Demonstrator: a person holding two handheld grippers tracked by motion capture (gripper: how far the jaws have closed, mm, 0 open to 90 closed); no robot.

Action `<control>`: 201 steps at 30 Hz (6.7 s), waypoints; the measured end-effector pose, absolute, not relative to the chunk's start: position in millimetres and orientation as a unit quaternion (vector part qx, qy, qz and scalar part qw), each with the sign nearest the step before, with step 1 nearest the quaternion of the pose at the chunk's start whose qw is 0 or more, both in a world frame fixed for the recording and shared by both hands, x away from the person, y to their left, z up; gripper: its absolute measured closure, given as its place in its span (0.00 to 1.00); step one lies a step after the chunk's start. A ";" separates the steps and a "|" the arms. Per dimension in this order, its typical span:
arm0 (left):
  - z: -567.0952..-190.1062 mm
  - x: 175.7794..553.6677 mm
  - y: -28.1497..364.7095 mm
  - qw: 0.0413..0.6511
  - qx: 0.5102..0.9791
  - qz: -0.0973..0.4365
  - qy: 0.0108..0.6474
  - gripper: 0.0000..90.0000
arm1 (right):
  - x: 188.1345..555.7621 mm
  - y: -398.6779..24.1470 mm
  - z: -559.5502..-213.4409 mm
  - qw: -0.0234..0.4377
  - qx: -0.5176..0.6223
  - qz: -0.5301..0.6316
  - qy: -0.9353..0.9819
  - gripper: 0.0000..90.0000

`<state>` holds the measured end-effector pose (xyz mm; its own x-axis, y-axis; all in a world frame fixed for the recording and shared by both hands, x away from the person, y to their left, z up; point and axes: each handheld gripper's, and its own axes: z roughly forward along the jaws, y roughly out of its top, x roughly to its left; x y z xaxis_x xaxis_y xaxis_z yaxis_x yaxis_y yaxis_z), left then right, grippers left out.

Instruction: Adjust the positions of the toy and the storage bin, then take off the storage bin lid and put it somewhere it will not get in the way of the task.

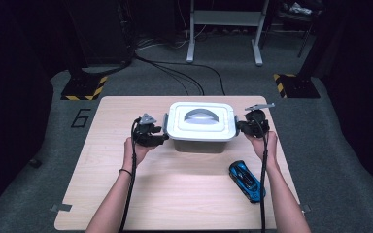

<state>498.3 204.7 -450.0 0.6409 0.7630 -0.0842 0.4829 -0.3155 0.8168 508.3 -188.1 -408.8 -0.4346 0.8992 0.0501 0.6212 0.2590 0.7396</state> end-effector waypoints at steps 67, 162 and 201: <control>-527.7 419.1 294.0 0.380 0.803 0.174 0.425 0.17 | 540.5 -122.3 -392.3 0.160 0.344 0.387 0.841 0.72; -529.0 416.7 298.6 0.357 0.807 0.195 0.427 0.16 | 524.0 -65.9 -368.3 0.186 0.379 0.352 0.836 0.75; -529.1 416.5 298.4 0.358 0.806 0.195 0.429 0.17 | 515.3 -83.5 -351.9 0.202 0.378 0.382 0.819 0.74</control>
